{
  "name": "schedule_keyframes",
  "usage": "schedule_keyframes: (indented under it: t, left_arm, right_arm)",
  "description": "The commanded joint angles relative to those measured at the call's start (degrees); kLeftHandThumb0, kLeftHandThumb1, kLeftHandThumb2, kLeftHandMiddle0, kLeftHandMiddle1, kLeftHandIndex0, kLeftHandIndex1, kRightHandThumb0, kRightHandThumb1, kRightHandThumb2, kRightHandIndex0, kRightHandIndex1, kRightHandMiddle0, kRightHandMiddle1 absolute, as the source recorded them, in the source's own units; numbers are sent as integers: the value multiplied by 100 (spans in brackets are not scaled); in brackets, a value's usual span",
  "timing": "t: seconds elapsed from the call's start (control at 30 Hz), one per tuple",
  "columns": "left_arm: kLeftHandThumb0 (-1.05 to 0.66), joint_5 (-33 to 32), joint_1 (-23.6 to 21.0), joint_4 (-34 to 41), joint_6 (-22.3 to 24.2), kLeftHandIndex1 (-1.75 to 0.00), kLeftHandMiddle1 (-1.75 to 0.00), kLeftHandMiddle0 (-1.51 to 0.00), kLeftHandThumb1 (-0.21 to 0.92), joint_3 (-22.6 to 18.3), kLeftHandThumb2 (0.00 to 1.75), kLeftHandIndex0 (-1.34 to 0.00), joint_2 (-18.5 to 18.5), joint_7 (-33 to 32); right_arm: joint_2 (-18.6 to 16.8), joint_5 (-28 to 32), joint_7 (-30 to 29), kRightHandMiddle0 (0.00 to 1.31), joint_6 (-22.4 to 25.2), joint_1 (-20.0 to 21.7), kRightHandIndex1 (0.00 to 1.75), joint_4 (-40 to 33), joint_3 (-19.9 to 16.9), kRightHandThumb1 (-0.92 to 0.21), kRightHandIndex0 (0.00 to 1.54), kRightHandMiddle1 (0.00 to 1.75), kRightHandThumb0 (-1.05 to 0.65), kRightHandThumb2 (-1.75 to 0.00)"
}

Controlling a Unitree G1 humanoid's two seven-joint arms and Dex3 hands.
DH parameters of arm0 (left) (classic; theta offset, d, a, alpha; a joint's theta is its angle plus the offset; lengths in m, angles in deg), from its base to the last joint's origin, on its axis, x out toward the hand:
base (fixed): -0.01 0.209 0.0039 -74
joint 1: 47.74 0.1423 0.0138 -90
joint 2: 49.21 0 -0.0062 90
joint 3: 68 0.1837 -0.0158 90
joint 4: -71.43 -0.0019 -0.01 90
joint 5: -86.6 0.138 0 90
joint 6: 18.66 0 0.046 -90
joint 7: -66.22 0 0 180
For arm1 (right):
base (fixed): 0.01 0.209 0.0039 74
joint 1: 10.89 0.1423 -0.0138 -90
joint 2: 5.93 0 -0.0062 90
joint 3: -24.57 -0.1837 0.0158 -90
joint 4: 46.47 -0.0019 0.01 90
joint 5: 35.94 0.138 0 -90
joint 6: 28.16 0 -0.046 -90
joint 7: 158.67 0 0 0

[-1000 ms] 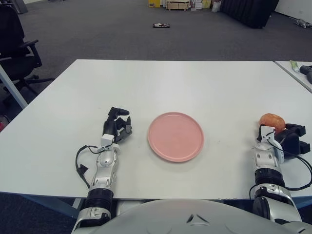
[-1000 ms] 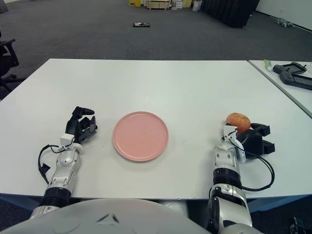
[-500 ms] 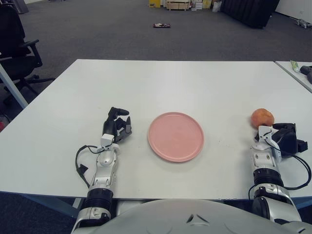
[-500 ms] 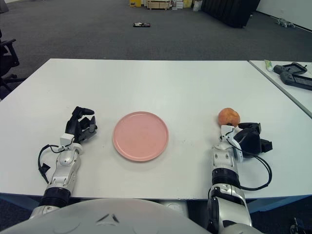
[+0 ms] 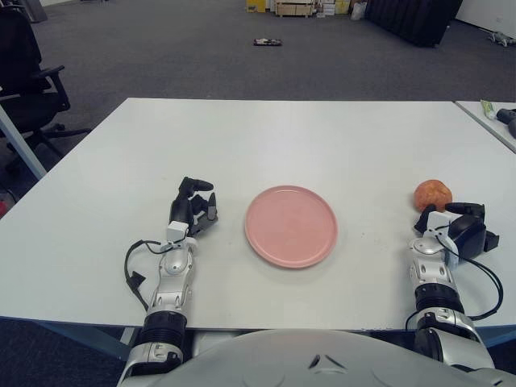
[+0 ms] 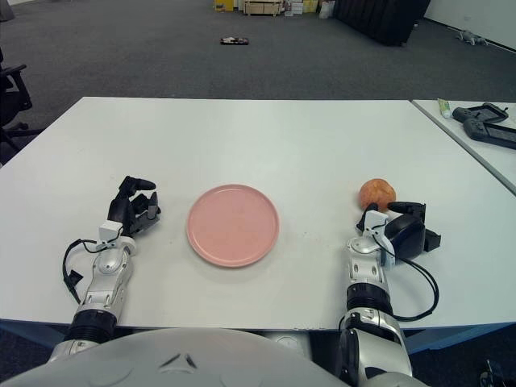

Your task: Put the apple into the plate.

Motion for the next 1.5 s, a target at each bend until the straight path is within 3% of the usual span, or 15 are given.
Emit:
schedule_keyframes:
  t: [0.0, 0.4, 0.7, 0.77, 0.83, 0.93, 1.0, 1.1, 1.2, 1.23, 1.3, 1.47]
  left_arm:
    - [-39, 30, 70, -168, 140, -175, -175, -77, 63, -37, 93, -38, -46, -58]
    - [-39, -22, 43, -188, 153, -175, -175, -75, 62, -62, 94, -38, -31, -27]
    - [-39, -2, 37, -180, 137, -175, -175, -74, 62, -61, 94, -38, -34, -34]
    - [-39, 5, 39, -179, 138, -175, -175, -74, 62, -58, 95, -38, -39, -33]
    - [-39, 6, 40, -185, 129, -175, -175, -74, 62, -58, 95, -38, -39, -33]
    - [-39, 4, 37, -201, 104, -175, -175, -74, 62, -61, 95, -38, -37, -35]
    - [-40, -1, 35, -219, 67, -175, -175, -74, 62, -63, 95, -38, -39, -28]
    - [-40, 2, 40, -224, 45, -175, -175, -74, 62, -59, 95, -38, -40, -24]
    - [-39, 11, 44, -221, 43, -175, -175, -74, 62, -54, 95, -38, -36, -33]
    - [-39, 17, 47, -209, 67, -175, -175, -74, 62, -52, 95, -38, -33, -41]
    - [-39, 29, 52, -183, 128, -175, -175, -74, 62, -51, 95, -38, -25, -64]
    - [-40, 28, 65, -167, 135, -175, -175, -74, 62, -51, 95, -38, -17, -74]
  right_arm:
    - [-84, 201, 21, 59, -228, 45, 174, 99, -45, -3, 84, 175, 0, -165]
    - [-182, 453, 60, 59, -752, 43, 172, 56, -73, -3, 84, 175, 0, -165]
    - [-258, 195, -183, 60, -884, 7, 174, -122, 92, -1, 85, 175, 0, -168]
    - [-268, 142, -106, 55, -804, -23, 174, -252, 179, -17, 66, 175, -1, -149]
    - [-230, 111, 29, 43, -778, -61, 174, -302, 253, -34, 58, 168, -1, -128]
    - [-186, 53, 162, 22, -753, -100, 175, -379, 339, -73, 26, 171, -1, -80]
    - [-139, -22, 266, 9, -718, -116, 135, -432, 425, -64, 11, 139, -32, -80]
    - [-81, -92, 355, 4, -614, -111, 108, -445, 496, -59, 4, 116, -48, -83]
    - [-18, -149, 436, 1, -474, -75, 56, -396, 540, -61, 1, 69, -63, -78]
    - [28, -180, 475, 1, -381, -9, 49, -321, 564, -61, 1, 62, -65, -77]
    - [131, -268, 513, 0, -200, 145, 20, -140, 632, -65, 0, 26, -78, -67]
    - [196, -426, 566, 0, 253, 309, 3, -242, 794, -71, 0, 4, -92, -49]
